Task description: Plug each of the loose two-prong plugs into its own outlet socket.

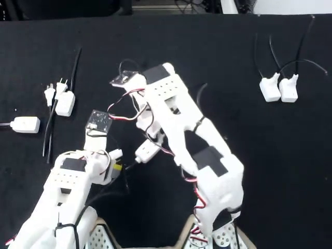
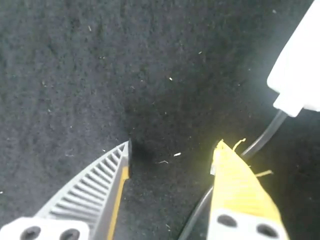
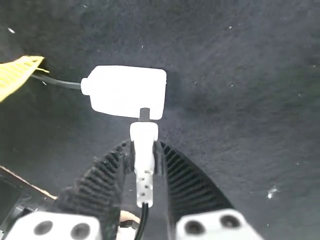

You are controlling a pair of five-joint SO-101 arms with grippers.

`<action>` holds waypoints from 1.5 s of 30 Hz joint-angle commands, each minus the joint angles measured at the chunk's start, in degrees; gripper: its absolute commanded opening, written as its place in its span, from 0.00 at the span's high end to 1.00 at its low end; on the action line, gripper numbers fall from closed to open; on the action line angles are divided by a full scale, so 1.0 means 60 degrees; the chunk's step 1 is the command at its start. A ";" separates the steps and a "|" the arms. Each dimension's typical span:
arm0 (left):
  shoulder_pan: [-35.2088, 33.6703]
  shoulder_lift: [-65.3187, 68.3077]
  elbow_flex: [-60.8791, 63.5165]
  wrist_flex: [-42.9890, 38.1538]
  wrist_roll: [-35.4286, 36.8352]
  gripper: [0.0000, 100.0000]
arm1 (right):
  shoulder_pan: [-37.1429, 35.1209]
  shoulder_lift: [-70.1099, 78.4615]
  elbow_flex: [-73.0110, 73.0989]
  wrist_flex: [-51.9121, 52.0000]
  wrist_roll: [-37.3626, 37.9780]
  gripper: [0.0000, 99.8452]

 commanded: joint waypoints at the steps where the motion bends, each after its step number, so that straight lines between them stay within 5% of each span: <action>1: 0.0183 -0.0117 -0.0110 0.0044 -0.0073 0.73 | 0.0205 -0.0037 -0.0593 0.0308 -0.0015 0.99; 19: 0.0183 -0.0117 -0.0110 0.0044 -0.0073 0.73 | 0.0220 0.0960 -0.1370 0.0337 0.0059 0.99; 33: 0.0168 -0.0117 -0.0110 0.0044 -0.0073 0.73 | 0.0220 0.0989 -0.1311 0.0381 0.1275 0.99; 45: 0.0168 -0.0117 -0.0110 0.0044 -0.0073 0.73 | 0.0220 0.0960 -0.0681 0.0381 0.0308 0.99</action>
